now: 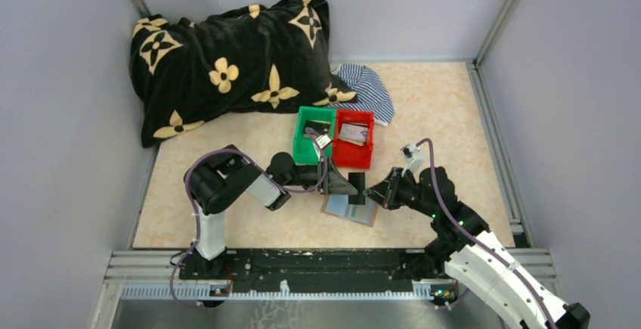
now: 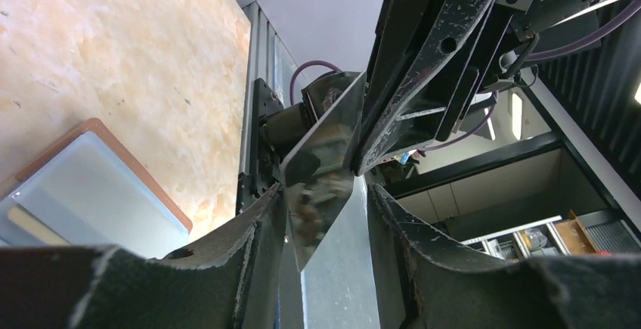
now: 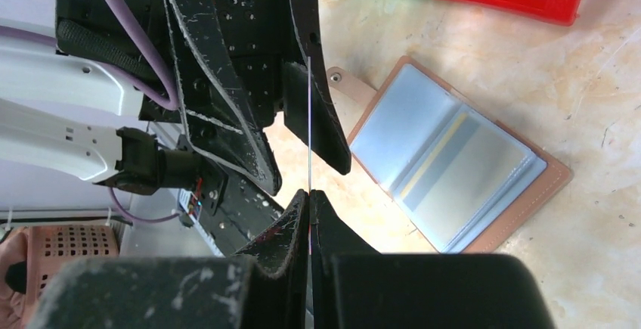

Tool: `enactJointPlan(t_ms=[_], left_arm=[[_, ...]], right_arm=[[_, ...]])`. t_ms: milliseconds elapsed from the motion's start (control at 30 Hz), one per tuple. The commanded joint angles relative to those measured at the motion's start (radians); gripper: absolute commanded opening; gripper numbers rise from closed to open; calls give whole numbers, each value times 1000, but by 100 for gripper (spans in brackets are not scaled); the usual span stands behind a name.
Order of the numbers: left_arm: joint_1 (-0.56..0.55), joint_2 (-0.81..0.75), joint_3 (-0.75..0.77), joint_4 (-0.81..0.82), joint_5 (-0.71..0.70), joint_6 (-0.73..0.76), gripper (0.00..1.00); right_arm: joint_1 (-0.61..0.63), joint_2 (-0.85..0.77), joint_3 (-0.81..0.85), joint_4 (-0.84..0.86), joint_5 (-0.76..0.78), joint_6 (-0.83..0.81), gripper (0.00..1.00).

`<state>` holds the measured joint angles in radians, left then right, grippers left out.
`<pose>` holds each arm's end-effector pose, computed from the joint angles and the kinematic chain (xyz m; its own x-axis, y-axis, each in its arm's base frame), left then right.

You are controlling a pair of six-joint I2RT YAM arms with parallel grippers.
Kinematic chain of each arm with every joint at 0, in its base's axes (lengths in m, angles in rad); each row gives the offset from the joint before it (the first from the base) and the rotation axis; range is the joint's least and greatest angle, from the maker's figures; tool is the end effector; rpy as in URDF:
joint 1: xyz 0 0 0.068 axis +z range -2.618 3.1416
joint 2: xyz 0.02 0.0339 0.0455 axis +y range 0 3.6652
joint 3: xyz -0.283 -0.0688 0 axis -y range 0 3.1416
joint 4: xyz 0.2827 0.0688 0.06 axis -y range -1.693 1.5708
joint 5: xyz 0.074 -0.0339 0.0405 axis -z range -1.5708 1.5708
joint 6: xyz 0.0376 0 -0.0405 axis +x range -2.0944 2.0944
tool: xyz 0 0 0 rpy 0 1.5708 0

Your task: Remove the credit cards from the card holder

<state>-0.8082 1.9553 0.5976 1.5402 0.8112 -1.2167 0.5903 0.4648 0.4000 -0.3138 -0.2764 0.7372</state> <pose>0.2171 -0.2667 0.1303 -0.8856 -0.0081 -0.4644 0.4610 -0.1369 -0.8768 0.1234 0.0950 0.2412 -0.7289 0.2901 -0.6201 -0.3460 0.6255 0.6993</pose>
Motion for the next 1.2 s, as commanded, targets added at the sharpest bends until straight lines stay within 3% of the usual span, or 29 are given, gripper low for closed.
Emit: enactJointPlan(t_ms=[0, 100, 167, 333, 533, 633, 700, 1167], left_arm=[[-4, 6, 28, 248, 4, 13, 49], [-5, 5, 37, 248, 3, 7, 44], [-6, 3, 33, 248, 6, 6, 19], [-6, 4, 16, 249, 8, 3, 0], [-8, -10, 25, 248, 16, 4, 0], [-13, -12, 31, 249, 24, -3, 0], [-18, -18, 34, 248, 26, -7, 0], [-38, -85, 53, 248, 46, -31, 0]], right_arm=[[-9, -2, 16, 48, -10, 1, 0], [-9, -5, 23, 32, -1, -7, 0], [-9, -10, 27, 29, 4, -7, 0], [-9, -3, 42, 11, 15, -17, 0], [-8, 1, 30, 30, 15, -14, 2], [-9, 13, 19, 71, -6, 2, 22], [-9, 30, 19, 87, -8, -1, 26], [-9, 39, 11, 161, -49, 8, 13]])
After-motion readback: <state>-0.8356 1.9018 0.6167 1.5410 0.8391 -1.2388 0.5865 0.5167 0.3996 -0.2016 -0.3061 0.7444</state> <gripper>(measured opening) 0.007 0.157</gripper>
